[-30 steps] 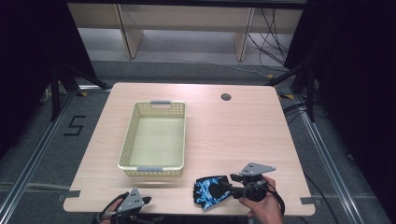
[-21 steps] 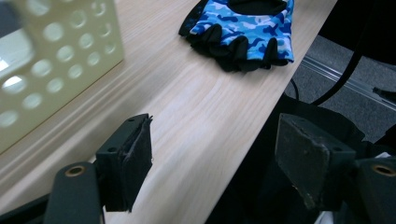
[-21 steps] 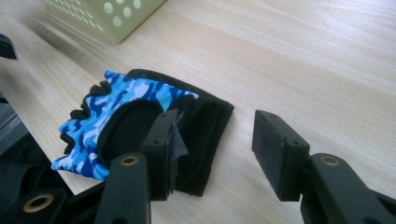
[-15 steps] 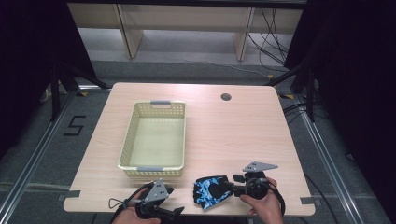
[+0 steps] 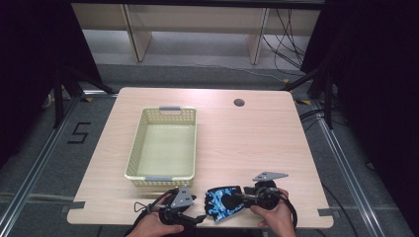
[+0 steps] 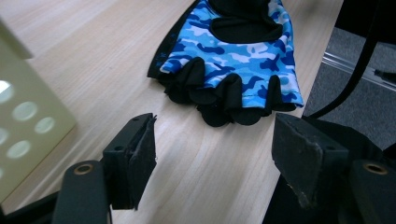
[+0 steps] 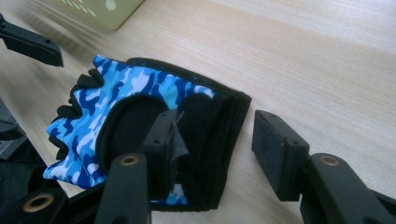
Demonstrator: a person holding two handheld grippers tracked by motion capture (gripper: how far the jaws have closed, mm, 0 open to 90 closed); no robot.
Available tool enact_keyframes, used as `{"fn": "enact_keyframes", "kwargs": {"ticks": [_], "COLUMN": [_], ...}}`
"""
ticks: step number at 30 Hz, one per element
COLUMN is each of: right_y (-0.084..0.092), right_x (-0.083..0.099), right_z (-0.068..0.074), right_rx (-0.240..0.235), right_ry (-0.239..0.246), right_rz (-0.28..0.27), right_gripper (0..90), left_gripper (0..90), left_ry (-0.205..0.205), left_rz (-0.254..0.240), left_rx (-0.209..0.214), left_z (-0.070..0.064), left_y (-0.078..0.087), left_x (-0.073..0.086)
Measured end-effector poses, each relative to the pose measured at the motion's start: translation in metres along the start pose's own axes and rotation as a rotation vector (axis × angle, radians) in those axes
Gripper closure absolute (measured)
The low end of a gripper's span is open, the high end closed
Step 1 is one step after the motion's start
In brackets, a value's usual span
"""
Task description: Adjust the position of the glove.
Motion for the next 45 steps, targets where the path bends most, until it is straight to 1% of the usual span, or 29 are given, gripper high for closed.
{"fn": "enact_keyframes", "kwargs": {"ticks": [1,2,3,6,7,8,9,16,17,18,19,21,22,25,26,27,29,30,31,32,33,34,35,37,40,42,43,44,45], "right_y": [0.0,-0.004,-0.002,-0.003,-0.004,-0.007,-0.002,-0.003,-0.004,-0.004,-0.005,-0.005,-0.006,-0.007,-0.006,-0.007,-0.006,-0.006,-0.006,-0.006,-0.006,-0.004,-0.004,-0.004,-0.003,-0.001,-0.001,0.0,0.002], "right_x": [0.001,0.002,0.002,0.002,0.003,0.003,0.003,0.004,0.005,0.005,0.006,0.006,0.006,0.006,0.007,0.007,0.008,0.009,0.009,0.009,0.01,0.01,0.01,0.011,0.011,0.012,0.012,0.012,0.011], "right_z": [0.001,0.001,0.001,0.0,-0.001,0.0,-0.001,-0.001,0.0,0.0,0.0,0.001,0.003,0.004,0.003,0.003,0.002,0.001,0.001,0.0,-0.001,-0.001,-0.003,-0.003,-0.003,-0.002,-0.001,-0.004,-0.004], "right_rx": [0.002,0.001,0.0,-0.015,-0.004,-0.005,-0.014,-0.026,-0.048,-0.048,-0.078,-0.066,-0.057,-0.066,-0.077,-0.074,-0.085,-0.083,-0.098,-0.093,-0.114,-0.098,-0.113,-0.121,-0.126,-0.139,-0.16,-0.155,-0.149], "right_ry": [-0.009,-0.023,-0.035,-0.039,-0.048,-0.064,-0.049,-0.065,-0.071,-0.071,-0.067,-0.067,-0.043,-0.051,-0.067,-0.069,-0.072,-0.085,-0.084,-0.089,-0.095,-0.098,-0.09,-0.093,-0.094,-0.115,-0.132,-0.108,-0.106], "right_rz": [0.007,-0.037,-0.006,-0.016,-0.027,-0.059,0.002,0.0,-0.021,-0.021,-0.007,0.016,0.025,0.028,0.032,0.022,0.037,0.024,0.021,0.015,0.007,0.01,-0.002,-0.01,-0.023,-0.026,-0.04,-0.056,-0.063], "right_gripper": [53.1,53.2,53.3,53.6,54.0,54.3,54.4,54.5,54.5,54.5,53.0,53.6,54.6,59.6,61.7,62.6,64.2,67.0,68.7,71.0,73.1,74.8,76.0,77.1,79.2,79.9,80.2,80.6,81.7], "left_gripper": [30.6,30.7,31.1,32.3,32.3,32.6,33.3,39.9,41.7,41.7,45.2,46.4,49.4,58.2,63.9,66.1,69.0,74.4,75.6,76.9,77.7,78.2,78.6,79.0,79.7,79.9,79.9,80.1,80.2], "left_ry": [0.0,-0.009,-0.018,-0.026,-0.058,-0.033,-0.039,-0.059,-0.083,-0.09,-0.086,-0.09,-0.093,-0.131,-0.131,-0.112,-0.108,-0.11,-0.132,-0.132,-0.134,-0.143,-0.113,-0.108,-0.119,-0.12,-0.143,-0.129,-0.132], "left_rz": [0.0,0.016,0.022,0.028,0.03,0.032,0.039,0.066,0.071,0.078,0.08,0.078,0.072,0.063,0.056,0.051,0.042,0.034,0.031,0.031,0.03,0.032,0.026,0.019,0.022,0.018,0.019,0.019,0.011], "left_rx": [-0.002,0.005,-0.008,-0.007,0.003,0.002,-0.005,0.007,-0.001,-0.003,-0.002,0.012,0.005,0.006,0.013,0.011,0.016,0.012,-0.004,-0.004,-0.004,0.0,-0.006,-0.004,-0.014,-0.017,-0.011,-0.019,-0.015], "left_z": [-0.001,-0.001,0.0,-0.001,0.0,-0.002,-0.002,-0.003,-0.004,-0.004,-0.005,-0.005,-0.005,-0.006,-0.006,-0.006,-0.006,-0.005,-0.005,-0.005,-0.005,-0.005,-0.006,-0.006,-0.004,-0.004,-0.003,-0.004,-0.005], "left_y": [-0.004,-0.005,-0.007,-0.011,-0.012,-0.014,-0.017,-0.029,-0.029,-0.03,-0.029,-0.029,-0.029,-0.03,-0.03,-0.031,-0.032,-0.033,-0.033,-0.033,-0.034,-0.033,-0.034,-0.034,-0.033,-0.033,-0.031,-0.03,-0.029], "left_x": [-0.001,-0.002,-0.003,-0.005,-0.007,-0.008,-0.01,-0.012,-0.013,-0.013,-0.014,-0.014,-0.014,-0.015,-0.015,-0.015,-0.015,-0.015,-0.016,-0.016,-0.016,-0.016,-0.016,-0.016,-0.017,-0.017,-0.018,-0.018,-0.019]}}
Point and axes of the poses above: each handheld gripper's, and its own axes: y roughly backward along the jaws, x roughly out of its underside, z roughly to its left, the point moved 2 cm from there along -y, roughly forward along the jaws, and after that the axes turned 1 degree about x, right-handed, at the moved point
